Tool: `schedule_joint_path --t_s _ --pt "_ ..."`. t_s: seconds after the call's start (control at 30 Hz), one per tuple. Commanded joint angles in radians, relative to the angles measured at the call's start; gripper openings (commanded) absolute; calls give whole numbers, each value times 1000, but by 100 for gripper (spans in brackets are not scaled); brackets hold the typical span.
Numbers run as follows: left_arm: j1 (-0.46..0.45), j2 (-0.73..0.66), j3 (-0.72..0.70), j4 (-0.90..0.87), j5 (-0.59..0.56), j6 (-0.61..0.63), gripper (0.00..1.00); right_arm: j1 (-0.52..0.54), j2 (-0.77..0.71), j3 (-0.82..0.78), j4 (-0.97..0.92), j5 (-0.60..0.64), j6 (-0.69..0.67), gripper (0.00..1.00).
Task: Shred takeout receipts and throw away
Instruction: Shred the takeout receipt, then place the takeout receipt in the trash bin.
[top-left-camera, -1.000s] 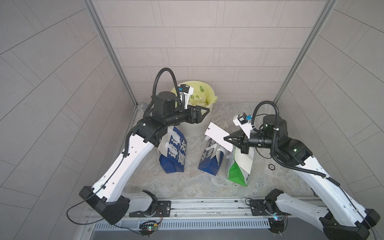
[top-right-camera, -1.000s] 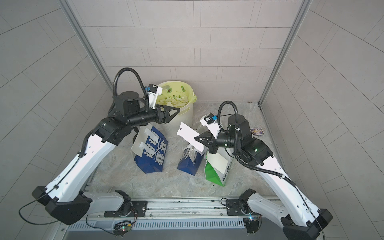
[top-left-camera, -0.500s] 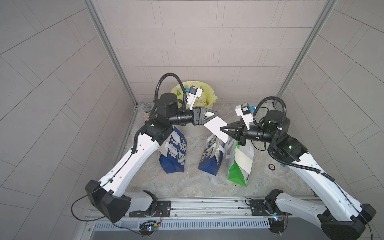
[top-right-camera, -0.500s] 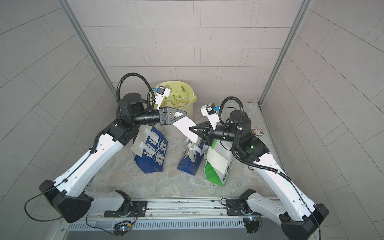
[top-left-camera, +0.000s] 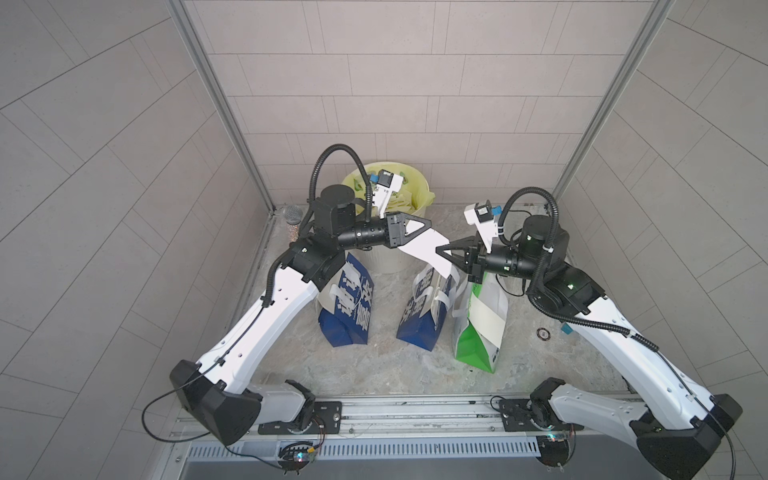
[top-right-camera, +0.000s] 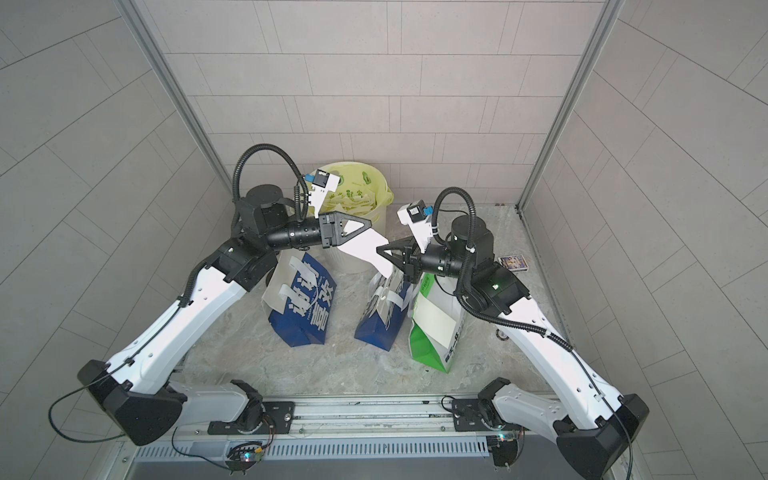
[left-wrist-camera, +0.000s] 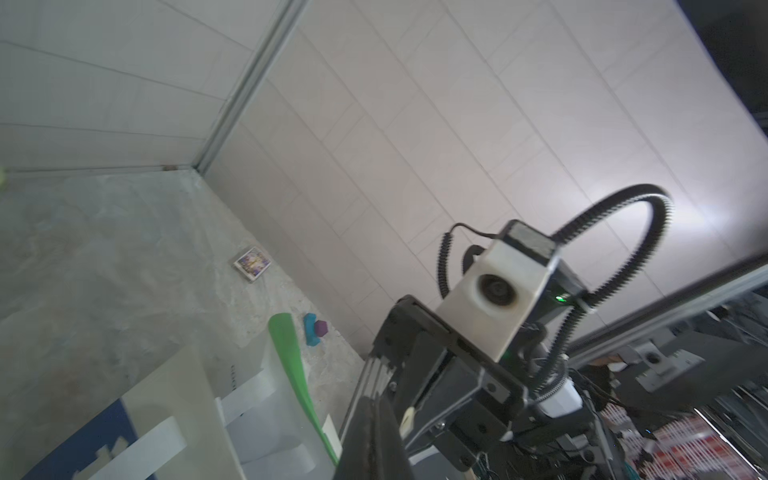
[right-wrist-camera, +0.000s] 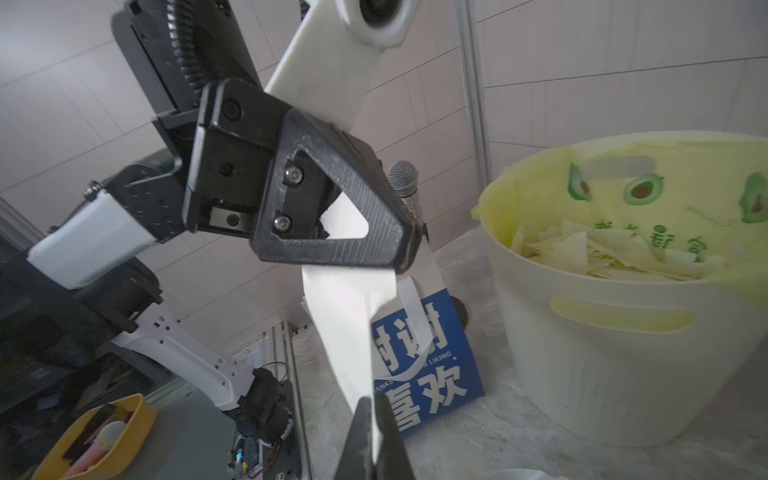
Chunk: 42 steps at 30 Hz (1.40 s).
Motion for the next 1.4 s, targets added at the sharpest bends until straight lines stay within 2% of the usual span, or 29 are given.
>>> schedule_joint_path --t_s 0.0,0.07,0.13,0.3,0.4,0.53,0.77,0.83,0.97,1.03,1.13,1.23,1.37 --pt "5 8 73 -236 -319 47 0 50 -38 53 -116 268 -258 0" --pt "5 15 77 -275 -392 31 0 84 -51 56 -115 336 -361 0" --pt "5 18 79 -302 -461 16 0 95 -75 44 -68 313 -404 0" --pt "7 22 109 -335 -605 53 0 85 -141 -27 146 232 -247 0" --pt "8 19 129 -334 -649 85 0 80 -115 -38 183 343 -146 0" --pt "11 -9 118 -285 -701 132 0 81 35 42 180 517 -41 0" --pt "29 -67 87 -255 -768 121 0 82 445 356 232 634 -29 1" --pt "34 -86 66 -253 -780 116 0 83 566 465 239 658 -59 8" --pt "58 -114 22 -240 -773 80 0 86 819 741 85 727 -177 44" --pt "83 -123 -5 -221 -750 49 0 85 880 846 0 751 -198 56" --pt "114 -129 -32 -182 -714 15 0 90 873 883 -33 768 -214 62" --pt "122 -126 -46 -120 -661 -6 0 91 796 861 -62 723 -209 64" --pt "129 -121 -80 15 -551 -42 0 85 615 746 -110 526 -127 65"
